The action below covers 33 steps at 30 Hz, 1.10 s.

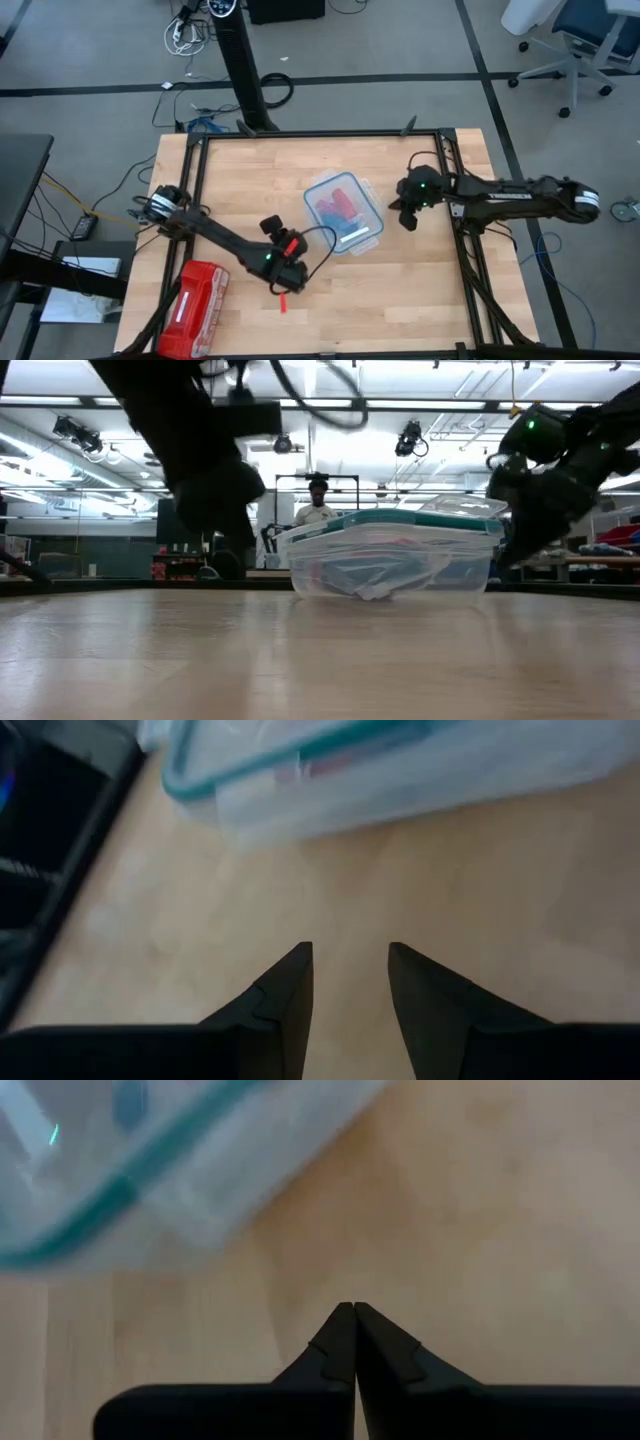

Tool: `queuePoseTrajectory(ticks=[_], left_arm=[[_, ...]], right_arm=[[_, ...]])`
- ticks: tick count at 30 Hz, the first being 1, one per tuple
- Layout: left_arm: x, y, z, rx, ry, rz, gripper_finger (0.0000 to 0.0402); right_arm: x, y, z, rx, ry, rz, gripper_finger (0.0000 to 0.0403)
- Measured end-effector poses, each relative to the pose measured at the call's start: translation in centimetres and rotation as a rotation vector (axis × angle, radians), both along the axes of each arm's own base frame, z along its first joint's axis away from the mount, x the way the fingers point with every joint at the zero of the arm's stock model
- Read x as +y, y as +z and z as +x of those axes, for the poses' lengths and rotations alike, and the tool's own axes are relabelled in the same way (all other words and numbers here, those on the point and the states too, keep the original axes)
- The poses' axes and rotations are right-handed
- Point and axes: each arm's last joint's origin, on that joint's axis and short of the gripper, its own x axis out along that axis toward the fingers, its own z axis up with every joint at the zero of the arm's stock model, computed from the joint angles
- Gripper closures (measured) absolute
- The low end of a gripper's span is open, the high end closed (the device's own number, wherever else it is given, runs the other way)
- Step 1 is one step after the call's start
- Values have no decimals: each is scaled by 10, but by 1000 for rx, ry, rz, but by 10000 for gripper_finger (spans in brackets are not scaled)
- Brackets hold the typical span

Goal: Roll bandage
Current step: Close the transparent container

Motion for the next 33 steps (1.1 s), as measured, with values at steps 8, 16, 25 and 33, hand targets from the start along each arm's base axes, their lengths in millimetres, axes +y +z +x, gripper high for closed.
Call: queuePoseTrajectory(ticks=[8, 16, 25, 33], left_arm=[[-22, 26, 6, -109, -53, 105, 266], [2, 50, 35, -154, -3, 13, 266], [61, 55, 66, -150, -15, -140, 266], [89, 56, 80, -168, -136, -379, 266]], right_arm=[[-1, 39, -2, -135, -138, -163, 400], [5, 87, 10, -306, -44, -237, 399], [14, 87, 45, -200, 109, -183, 400], [17, 76, 59, -157, 184, -154, 401]])
